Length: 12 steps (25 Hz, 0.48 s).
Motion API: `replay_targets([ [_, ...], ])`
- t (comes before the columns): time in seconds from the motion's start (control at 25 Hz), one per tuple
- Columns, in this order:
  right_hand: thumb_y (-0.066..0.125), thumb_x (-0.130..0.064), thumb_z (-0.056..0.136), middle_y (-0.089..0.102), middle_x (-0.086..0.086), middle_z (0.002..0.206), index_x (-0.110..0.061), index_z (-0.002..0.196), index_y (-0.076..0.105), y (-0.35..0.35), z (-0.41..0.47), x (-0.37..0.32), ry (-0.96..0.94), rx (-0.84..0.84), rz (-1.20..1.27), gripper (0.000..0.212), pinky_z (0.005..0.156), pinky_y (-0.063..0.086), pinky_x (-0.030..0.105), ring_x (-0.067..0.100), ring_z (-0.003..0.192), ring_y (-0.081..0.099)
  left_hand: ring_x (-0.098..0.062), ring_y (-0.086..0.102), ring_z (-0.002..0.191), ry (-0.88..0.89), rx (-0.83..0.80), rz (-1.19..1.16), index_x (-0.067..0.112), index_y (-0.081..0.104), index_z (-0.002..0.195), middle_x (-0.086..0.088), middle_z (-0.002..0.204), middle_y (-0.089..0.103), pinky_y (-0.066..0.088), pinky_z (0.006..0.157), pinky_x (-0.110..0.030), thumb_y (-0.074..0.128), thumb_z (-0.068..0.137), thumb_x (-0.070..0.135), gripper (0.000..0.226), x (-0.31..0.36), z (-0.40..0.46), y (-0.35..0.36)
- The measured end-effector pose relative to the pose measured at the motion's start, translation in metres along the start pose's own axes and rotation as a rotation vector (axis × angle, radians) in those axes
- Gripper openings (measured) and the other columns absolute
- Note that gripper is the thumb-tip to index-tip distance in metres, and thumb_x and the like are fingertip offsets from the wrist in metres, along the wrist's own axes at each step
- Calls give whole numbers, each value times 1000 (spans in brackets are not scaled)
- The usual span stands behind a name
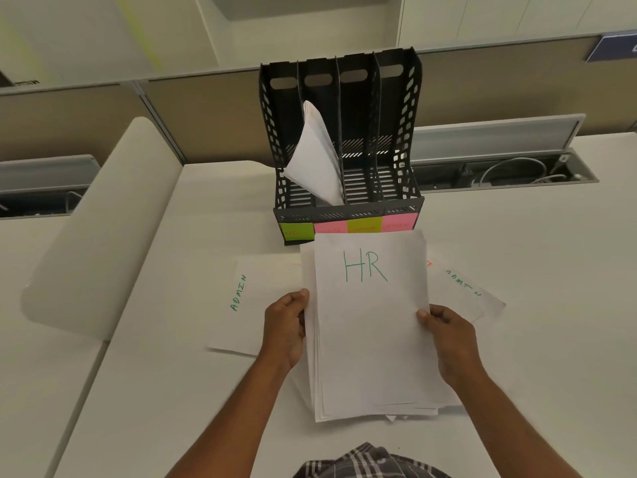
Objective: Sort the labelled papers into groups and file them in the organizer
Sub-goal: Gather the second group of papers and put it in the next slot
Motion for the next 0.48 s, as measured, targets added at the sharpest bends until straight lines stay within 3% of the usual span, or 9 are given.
replay_targets([
  [0.08, 73, -13, 87, 78, 9, 95, -15, 92, 76, -10, 5, 1, 14, 37, 23, 6, 82, 58, 41, 25, 82, 70, -17, 60, 80, 99, 101, 131, 17, 76, 81, -3, 86, 71, 53, 76, -32, 65, 94, 21, 17, 4, 2, -5],
  [0.2, 72, -13, 88, 76, 11, 100, -15, 90, 76, -34, 15, 0, 46, 103, 49, 5, 83, 56, 40, 26, 84, 69, -16, 55, 73, 254, 192, 391, 24, 63, 102, -6, 96, 70, 46, 64, -28, 59, 96, 26, 7, 10, 2, -14],
  [0.32, 70, -13, 90, 76, 9, 101, -16, 92, 76, -47, 20, -4, 58, 103, 55, 7, 81, 56, 39, 27, 86, 69, -8, 50, 60, 353, 136, 486, 38, 51, 125, 4, 73, 60, 46, 60, -21, 57, 97, 16, 37, 7, -1, -14],
  [0.4, 69, -13, 90, 77, 8, 99, -17, 91, 76, -43, 18, -6, 37, 84, 41, 9, 78, 56, 37, 27, 85, 70, -3, 55, 61, 400, 36, 534, 35, 62, 121, 13, 70, 59, 48, 66, -16, 53, 98, 8, 36, 4, -3, -7],
  [0.48, 68, -11, 90, 77, 10, 98, -16, 92, 76, -32, 14, -6, 21, 62, 33, 10, 79, 57, 39, 29, 84, 70, 5, 66, 90, 390, -58, 536, 34, 72, 104, 18, 92, 73, 50, 84, -13, 53, 98, 7, 34, 0, -6, 0],
])
Point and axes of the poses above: each hand's wrist, its own z-axis towards the middle knuckle, its own y-axis out of the palm, x = y × z, the point moved 4 cm from there along z, towards the middle knuckle
